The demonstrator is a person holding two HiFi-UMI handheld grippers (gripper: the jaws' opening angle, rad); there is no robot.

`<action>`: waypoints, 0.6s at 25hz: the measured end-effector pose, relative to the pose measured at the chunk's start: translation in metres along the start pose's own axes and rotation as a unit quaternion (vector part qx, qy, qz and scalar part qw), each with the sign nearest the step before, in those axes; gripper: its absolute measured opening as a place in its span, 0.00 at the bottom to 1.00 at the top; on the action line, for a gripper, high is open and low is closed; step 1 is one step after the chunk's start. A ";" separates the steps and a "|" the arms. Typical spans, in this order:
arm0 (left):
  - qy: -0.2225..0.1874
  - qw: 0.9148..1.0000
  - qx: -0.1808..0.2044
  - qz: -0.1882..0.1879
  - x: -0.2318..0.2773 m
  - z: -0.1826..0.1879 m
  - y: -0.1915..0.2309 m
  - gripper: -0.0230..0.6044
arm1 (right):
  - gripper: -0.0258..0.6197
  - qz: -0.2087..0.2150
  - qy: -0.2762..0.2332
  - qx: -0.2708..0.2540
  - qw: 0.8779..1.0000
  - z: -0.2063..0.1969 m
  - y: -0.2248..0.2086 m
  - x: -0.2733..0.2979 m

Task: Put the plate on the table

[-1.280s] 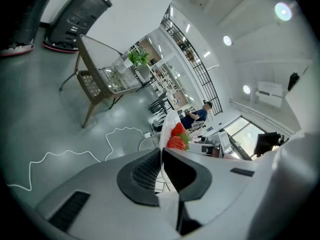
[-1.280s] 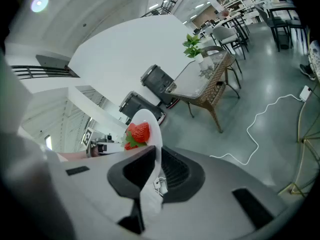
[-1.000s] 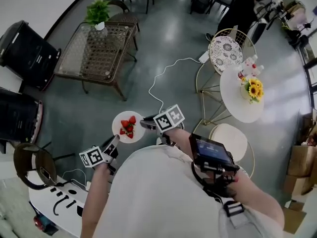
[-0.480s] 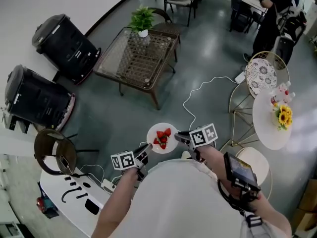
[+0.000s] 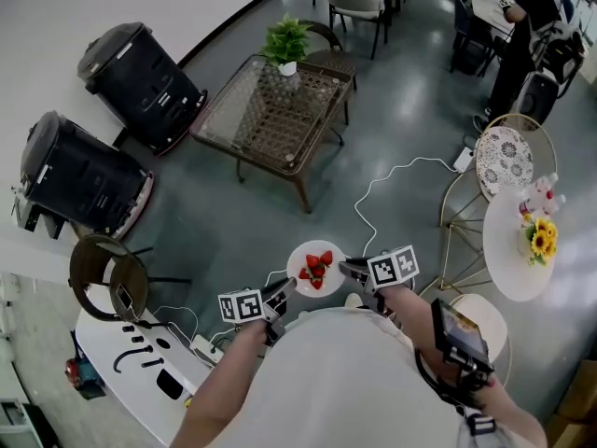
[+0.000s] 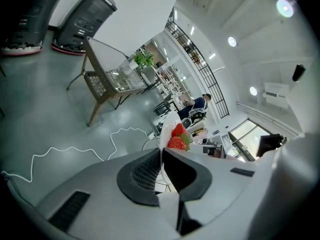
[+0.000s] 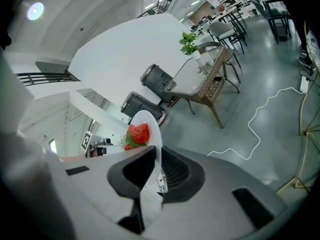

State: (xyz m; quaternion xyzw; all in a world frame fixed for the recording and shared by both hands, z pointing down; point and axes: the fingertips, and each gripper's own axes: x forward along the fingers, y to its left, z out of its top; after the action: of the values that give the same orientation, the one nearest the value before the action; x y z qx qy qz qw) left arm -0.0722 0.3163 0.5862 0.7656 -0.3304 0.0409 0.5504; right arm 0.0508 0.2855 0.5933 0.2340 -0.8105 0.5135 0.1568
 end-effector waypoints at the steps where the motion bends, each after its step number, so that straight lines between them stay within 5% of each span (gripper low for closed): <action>1: -0.001 1.000 -0.002 0.001 0.001 0.000 0.000 0.06 | 0.10 0.001 0.002 0.000 1.000 0.000 -0.001 0.000; 15: -0.011 0.999 -0.024 0.032 0.015 -0.011 0.002 0.06 | 0.10 0.014 0.029 -0.013 0.999 -0.002 -0.019 -0.001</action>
State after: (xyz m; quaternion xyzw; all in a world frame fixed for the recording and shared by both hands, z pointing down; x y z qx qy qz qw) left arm -0.0585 0.3183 0.5988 0.7418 -0.3615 0.0423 0.5633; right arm 0.0622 0.2806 0.6080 0.2052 -0.8153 0.5119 0.1762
